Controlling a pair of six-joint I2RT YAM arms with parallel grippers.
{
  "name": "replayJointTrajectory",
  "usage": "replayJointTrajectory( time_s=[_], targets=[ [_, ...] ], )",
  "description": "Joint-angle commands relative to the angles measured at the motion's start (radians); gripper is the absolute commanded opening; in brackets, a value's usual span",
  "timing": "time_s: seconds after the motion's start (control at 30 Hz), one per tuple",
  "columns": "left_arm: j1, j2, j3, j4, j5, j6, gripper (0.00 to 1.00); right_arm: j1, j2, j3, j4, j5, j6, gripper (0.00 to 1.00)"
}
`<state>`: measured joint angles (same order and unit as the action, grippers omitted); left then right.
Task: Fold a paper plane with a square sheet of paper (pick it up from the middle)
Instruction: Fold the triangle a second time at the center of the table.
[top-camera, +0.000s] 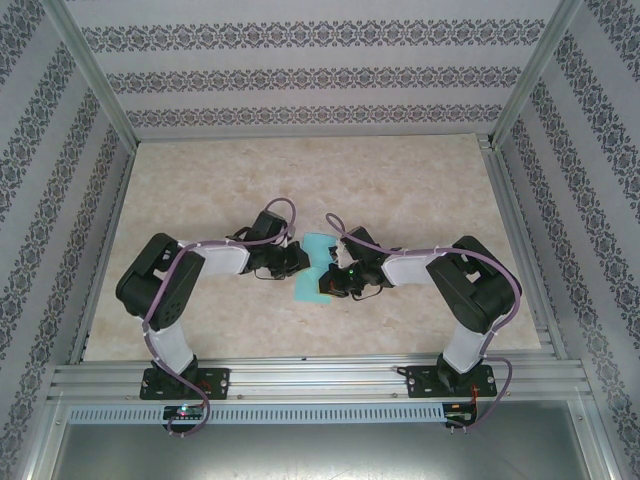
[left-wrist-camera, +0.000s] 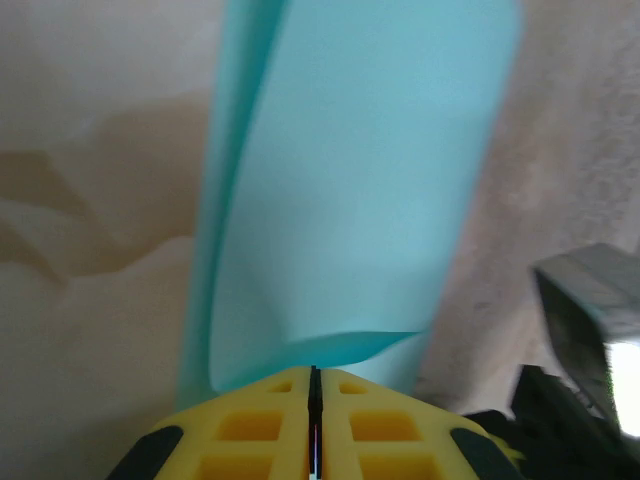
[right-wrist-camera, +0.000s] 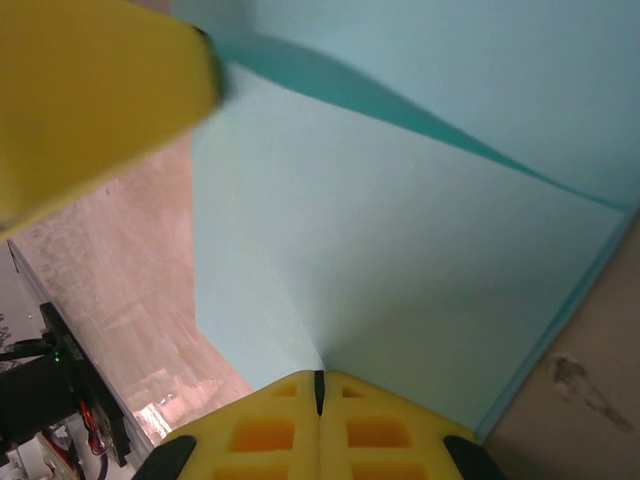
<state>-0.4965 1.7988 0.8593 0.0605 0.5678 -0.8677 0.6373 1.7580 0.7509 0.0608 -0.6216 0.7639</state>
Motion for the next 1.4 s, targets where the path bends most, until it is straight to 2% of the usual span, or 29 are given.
replayJointTrajectory(
  time_s=[0.0,0.13,0.3,0.7,0.9,1.17,1.37],
  targets=[
    [-0.007,0.035,0.009,0.004,-0.022,0.014,0.10,0.005,-0.004,-0.016,-0.121,0.041,0.017,0.02],
    [-0.007,0.040,0.008,-0.047,-0.075,0.025,0.10,0.005,-0.069,0.013,-0.126,0.030,0.030,0.04],
    [-0.007,0.040,0.001,-0.066,-0.078,0.038,0.10,0.016,-0.097,0.069,-0.101,0.003,0.057,0.06],
    [-0.007,0.040,-0.002,-0.061,-0.068,0.025,0.09,0.020,0.108,0.181,-0.129,0.034,0.047,0.09],
    [-0.007,0.040,-0.009,-0.064,-0.078,0.019,0.08,0.015,0.118,0.103,-0.126,0.047,0.039,0.10],
    [-0.007,0.040,-0.022,-0.081,-0.112,0.009,0.06,0.013,-0.005,-0.019,-0.116,0.015,0.048,0.12],
    [-0.007,0.042,-0.026,-0.074,-0.114,0.004,0.06,0.013,-0.118,-0.154,-0.116,0.035,0.068,0.13]
  ],
)
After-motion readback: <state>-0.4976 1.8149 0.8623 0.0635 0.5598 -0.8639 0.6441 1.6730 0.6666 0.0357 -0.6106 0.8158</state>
